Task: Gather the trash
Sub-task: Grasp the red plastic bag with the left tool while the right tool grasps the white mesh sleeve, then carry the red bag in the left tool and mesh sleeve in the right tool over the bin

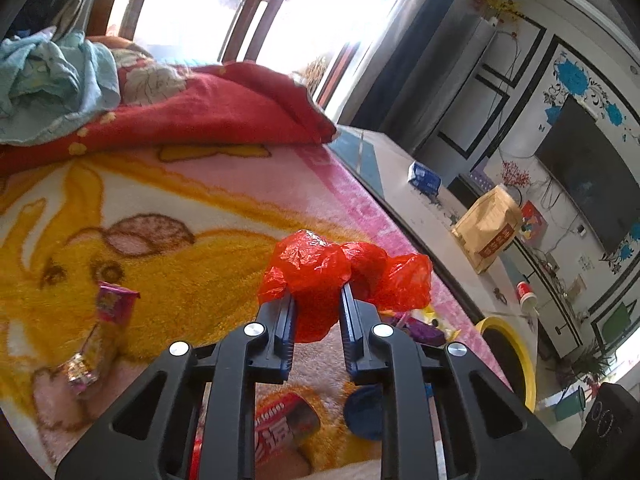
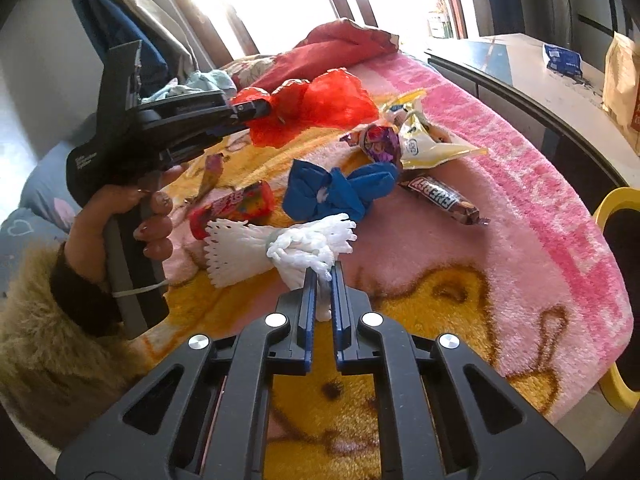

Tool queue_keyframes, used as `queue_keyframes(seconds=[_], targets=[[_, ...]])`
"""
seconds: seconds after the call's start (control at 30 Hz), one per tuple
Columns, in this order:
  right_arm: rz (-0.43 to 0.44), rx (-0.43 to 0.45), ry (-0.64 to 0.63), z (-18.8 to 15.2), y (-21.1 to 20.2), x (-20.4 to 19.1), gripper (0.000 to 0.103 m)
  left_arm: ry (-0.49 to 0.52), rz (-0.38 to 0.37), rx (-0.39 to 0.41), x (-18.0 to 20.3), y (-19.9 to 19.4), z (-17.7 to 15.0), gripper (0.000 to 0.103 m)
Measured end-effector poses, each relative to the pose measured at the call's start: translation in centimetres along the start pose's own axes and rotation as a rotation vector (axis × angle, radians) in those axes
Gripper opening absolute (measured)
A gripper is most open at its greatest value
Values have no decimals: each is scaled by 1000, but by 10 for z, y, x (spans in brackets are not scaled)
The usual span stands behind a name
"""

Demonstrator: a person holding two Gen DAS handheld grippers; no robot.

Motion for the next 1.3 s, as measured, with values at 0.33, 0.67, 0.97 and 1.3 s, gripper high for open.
queue_keyframes(seconds=[0.33, 0.67, 0.97, 1.3], targets=[[1, 58, -12, 6, -24, -4, 3, -15, -37, 56, 11, -41, 7, 18], [-24, 110, 13, 15, -45, 13, 3, 23, -77, 84, 35, -58, 9, 18], [-48, 155, 46, 20, -62, 30, 3, 43, -110, 73, 53, -59, 5, 18], [-87, 194, 84, 24, -77, 49, 3, 83, -150, 69, 78, -64, -1, 18]])
Point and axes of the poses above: each gripper's, at about its wrist camera, not at the fingertips, and y roughly the way its jaws point, x to its right, z to its top, the point moved 8 cm from there along y, roughly the way its jaws point, and after that the axes turned 6 degrees about -y, right-handed, at the moved point
